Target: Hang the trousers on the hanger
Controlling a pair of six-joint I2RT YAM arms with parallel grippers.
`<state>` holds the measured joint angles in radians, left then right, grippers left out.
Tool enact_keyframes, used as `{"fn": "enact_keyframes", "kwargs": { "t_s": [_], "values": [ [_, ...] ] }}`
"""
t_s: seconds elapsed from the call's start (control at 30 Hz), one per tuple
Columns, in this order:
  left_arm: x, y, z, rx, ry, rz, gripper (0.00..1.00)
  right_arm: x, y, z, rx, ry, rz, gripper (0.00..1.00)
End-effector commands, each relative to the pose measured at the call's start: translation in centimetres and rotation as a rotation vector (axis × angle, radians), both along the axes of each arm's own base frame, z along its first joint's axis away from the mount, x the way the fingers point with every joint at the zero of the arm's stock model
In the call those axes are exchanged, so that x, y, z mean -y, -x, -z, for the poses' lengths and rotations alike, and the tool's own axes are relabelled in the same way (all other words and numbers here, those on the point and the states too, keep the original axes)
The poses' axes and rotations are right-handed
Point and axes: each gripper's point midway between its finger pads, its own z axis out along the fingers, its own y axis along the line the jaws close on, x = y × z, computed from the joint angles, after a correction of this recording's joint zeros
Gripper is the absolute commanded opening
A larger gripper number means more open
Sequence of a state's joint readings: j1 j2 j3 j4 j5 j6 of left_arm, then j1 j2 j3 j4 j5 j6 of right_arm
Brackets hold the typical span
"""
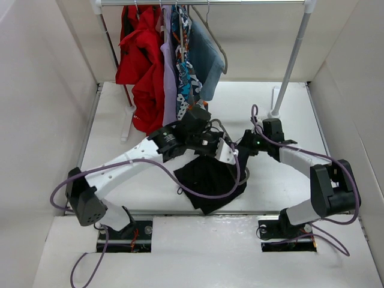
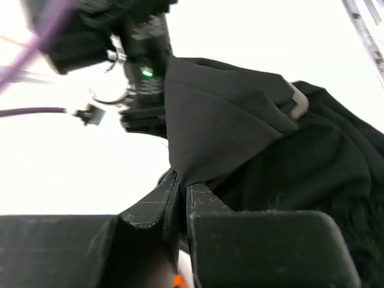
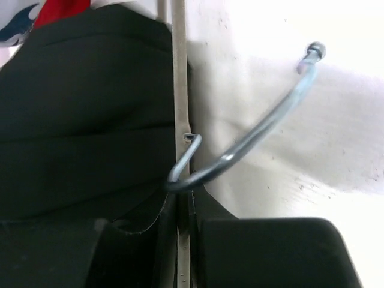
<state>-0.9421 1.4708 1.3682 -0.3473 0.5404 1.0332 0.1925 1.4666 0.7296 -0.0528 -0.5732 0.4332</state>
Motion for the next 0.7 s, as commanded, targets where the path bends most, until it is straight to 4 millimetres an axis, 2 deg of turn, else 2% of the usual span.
{"fn": "enact_keyframes", "kwargs": {
  "t_s": [0.0, 0.13, 0.2, 0.27, 0.3, 0.33, 0.37, 0.4, 0.5, 0.53, 0.57, 0.6, 0.63, 0.67],
  "values": [
    [-0.8, -0.1, -8.2, 0.126, 0.182, -0.020, 0.00, 1.5, -1.5, 0.0, 0.042, 0.121, 0.077, 0.00],
    [-3.6, -0.3, -7.6, 0.151, 0.151, -0.050, 0.00, 3.0, -0.5, 0.2, 0.030, 0.196, 0.111, 0.00],
    [-5.3, 0.4, -5.3, 0.148, 0.090, -0.051, 0.00, 4.0, -0.7, -0.9, 0.038, 0.249, 0.136, 0.00],
    [-6.2, 1.1, -3.7, 0.147, 0.059, -0.040, 0.00, 4.4, -0.8, -2.7, 0.081, 0.284, 0.146, 0.00],
    [-7.3, 1.5, -2.2, 0.132, 0.040, -0.048, 0.00, 5.2, -1.1, -3.4, 0.097, 0.316, 0.181, 0.00],
    [-7.7, 1.8, -1.4, 0.130, 0.027, -0.043, 0.00, 5.2, -0.9, -5.3, 0.129, 0.319, 0.189, 0.00],
    [-8.2, 1.6, -0.6, 0.137, 0.020, -0.049, 0.00, 5.4, -1.0, -6.2, 0.153, 0.324, 0.193, 0.00],
    [-8.6, 2.2, 1.5, 0.116, -0.008, -0.036, 0.00, 5.4, -1.1, -7.2, 0.182, 0.314, 0.199, 0.00],
    [-9.8, 1.9, 3.6, 0.118, -0.029, -0.061, 0.14, 4.3, -0.5, -10.9, 0.255, 0.287, 0.177, 0.00],
    [-10.8, 1.8, 5.4, 0.094, -0.058, -0.082, 0.37, 4.1, -0.3, -11.8, 0.268, 0.295, 0.186, 0.00],
    [-11.3, 1.3, 6.1, 0.092, -0.070, -0.104, 0.55, 4.0, 0.1, -13.8, 0.295, 0.293, 0.189, 0.00],
    [-11.7, 1.1, 6.6, 0.083, -0.080, -0.117, 0.68, 4.0, 0.3, -14.9, 0.313, 0.292, 0.191, 0.00],
    [-12.2, 1.0, 7.3, 0.065, -0.100, -0.128, 0.74, 4.0, 0.6, -16.0, 0.331, 0.291, 0.195, 0.00],
    [-12.9, 0.7, 7.9, 0.051, -0.116, -0.149, 0.79, 3.6, 1.0, -17.9, 0.358, 0.278, 0.187, 0.00]
  ]
}}
